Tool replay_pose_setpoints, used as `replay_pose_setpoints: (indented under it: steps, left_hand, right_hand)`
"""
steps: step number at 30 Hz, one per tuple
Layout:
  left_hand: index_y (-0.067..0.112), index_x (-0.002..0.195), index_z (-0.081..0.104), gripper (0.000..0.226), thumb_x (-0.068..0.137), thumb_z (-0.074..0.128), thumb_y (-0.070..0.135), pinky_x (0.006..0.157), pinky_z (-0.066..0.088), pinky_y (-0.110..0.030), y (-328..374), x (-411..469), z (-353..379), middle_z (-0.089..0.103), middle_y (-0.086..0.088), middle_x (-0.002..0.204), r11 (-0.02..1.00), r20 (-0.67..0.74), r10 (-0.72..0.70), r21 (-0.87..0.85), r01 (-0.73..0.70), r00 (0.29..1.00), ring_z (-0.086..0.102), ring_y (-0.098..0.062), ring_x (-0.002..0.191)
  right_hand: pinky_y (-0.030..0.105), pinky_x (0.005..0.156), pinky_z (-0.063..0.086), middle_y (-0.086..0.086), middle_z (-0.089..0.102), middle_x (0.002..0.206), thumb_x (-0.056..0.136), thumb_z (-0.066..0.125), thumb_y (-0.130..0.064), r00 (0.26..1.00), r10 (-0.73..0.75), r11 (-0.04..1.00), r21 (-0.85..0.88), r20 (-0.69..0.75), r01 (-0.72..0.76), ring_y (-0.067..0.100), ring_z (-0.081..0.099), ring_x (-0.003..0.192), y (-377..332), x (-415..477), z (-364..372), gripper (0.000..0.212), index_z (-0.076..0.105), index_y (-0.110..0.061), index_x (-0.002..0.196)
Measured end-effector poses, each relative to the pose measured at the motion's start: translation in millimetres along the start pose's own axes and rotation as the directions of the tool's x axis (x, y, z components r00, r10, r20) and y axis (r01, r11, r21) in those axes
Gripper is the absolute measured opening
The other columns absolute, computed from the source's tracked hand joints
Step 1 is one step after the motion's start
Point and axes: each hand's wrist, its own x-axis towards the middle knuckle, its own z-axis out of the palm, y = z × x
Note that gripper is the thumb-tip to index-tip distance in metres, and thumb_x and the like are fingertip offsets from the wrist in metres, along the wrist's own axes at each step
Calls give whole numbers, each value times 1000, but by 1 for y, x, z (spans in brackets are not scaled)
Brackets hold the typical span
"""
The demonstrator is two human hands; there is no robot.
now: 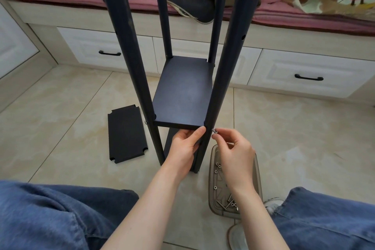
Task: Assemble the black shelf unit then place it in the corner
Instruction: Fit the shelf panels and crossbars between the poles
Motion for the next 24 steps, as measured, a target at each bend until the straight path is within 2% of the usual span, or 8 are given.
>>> replay_pose_setpoints:
  steps: [2,4,9,14,24]
  left_hand:
    - [18,110,71,41,76,76,40,67,54,-10,-1,0,0,77,0,107,1000,-1,4,-4,-4,1000,73,-9,101]
    - [18,110,71,41,76,76,40,67,54,-10,-1,0,0,77,0,107,1000,-4,7,-8,-7,1000,73,-9,101]
    - [17,108,71,27,85,74,30,64,53,-9,0,0,2,78,4,101,1000,-25,2,-2,-2,1000,73,-4,94]
    - [16,108,71,18,91,71,24,64,52,-8,1,-1,3,78,5,99,1000,-35,9,17,-9,999,73,-4,93]
    - [15,109,67,12,97,65,18,63,52,-9,1,0,5,79,8,96,999,2,4,-32,-4,1000,73,-1,90]
  right_hand:
    - [18,78,51,-5,73,89,91,70,-11,996,-90,987,-129,7,91,8,68,86,0,-3,1,10,74,-16,99]
    - [24,80,52,-2,73,91,92,70,-10,993,-119,980,-159,3,118,13,68,87,-1,-2,1,11,74,-14,100]
    - [9,75,47,-7,73,89,90,71,-9,998,-65,992,-108,-4,65,1,67,84,1,-1,-1,11,75,-16,98]
    - [7,73,47,-14,73,86,89,72,-9,1000,-22,998,-58,-2,22,-3,67,83,1,1,-1,12,76,-17,96]
    - [9,75,49,-8,74,86,89,72,-11,999,-33,994,-101,29,36,-2,67,83,-2,5,-4,11,77,-13,99]
